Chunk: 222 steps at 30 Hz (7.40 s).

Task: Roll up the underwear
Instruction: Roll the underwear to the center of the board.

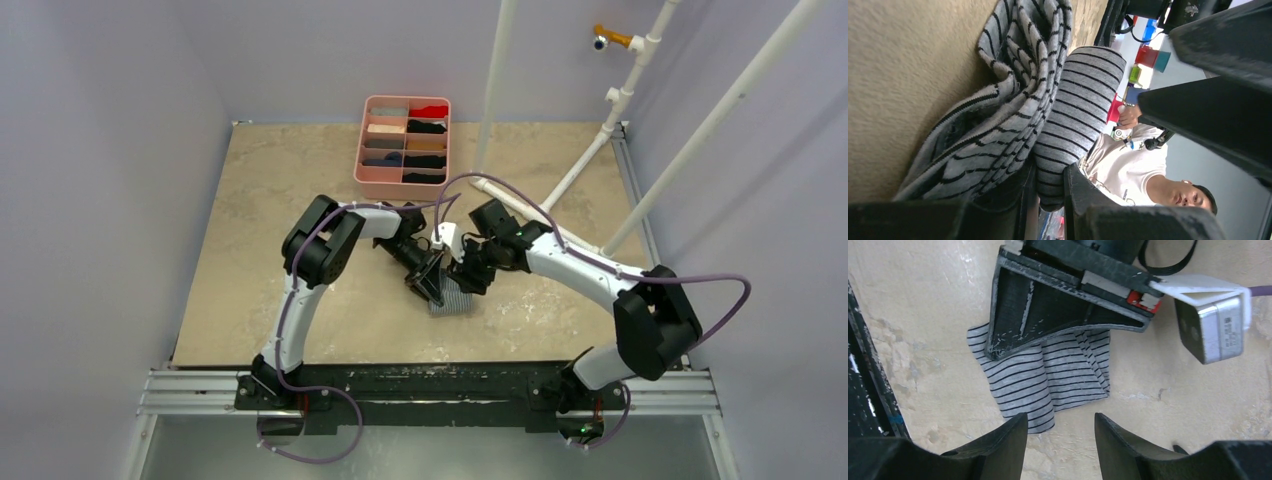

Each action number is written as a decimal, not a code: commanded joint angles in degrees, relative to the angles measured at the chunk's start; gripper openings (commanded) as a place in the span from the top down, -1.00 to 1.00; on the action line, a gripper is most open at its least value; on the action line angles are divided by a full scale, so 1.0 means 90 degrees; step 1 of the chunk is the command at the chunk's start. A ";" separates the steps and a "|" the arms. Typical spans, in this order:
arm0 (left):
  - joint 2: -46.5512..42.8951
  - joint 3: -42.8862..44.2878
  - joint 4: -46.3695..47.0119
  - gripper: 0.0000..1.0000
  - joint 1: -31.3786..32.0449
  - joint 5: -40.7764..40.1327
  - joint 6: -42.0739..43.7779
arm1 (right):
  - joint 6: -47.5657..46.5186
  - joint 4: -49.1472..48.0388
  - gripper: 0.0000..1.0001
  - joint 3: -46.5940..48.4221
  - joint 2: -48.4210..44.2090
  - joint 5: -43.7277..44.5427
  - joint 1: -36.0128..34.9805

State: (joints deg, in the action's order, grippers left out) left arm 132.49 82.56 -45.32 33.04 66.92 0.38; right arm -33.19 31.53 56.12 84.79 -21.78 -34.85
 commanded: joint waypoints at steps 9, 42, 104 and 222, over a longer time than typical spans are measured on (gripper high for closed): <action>0.0507 -0.0075 0.0176 1.00 -0.0107 -0.1904 0.0287 | -0.0221 -0.0737 -0.09 -0.0560 -0.0174 0.1141 -0.1109; 0.0323 0.0348 -0.0535 0.55 -0.0168 -0.1605 0.0448 | -0.0287 0.0129 1.00 -0.0343 0.1643 0.0939 -0.1850; -0.5831 -0.2230 -0.1440 -0.37 -0.2946 -0.2566 0.2257 | -0.1067 0.4298 1.00 0.4186 0.6368 -0.1778 -0.0340; -0.3424 -0.3304 0.4719 1.00 0.2814 -0.5111 0.2027 | -0.0378 0.2713 0.92 0.2493 0.5436 -0.1120 0.0750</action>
State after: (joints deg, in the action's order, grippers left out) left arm 98.70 50.09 2.55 57.80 19.57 20.10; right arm -33.41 75.16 81.01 130.85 -45.80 -26.83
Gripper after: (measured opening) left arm 0.174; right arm 0.264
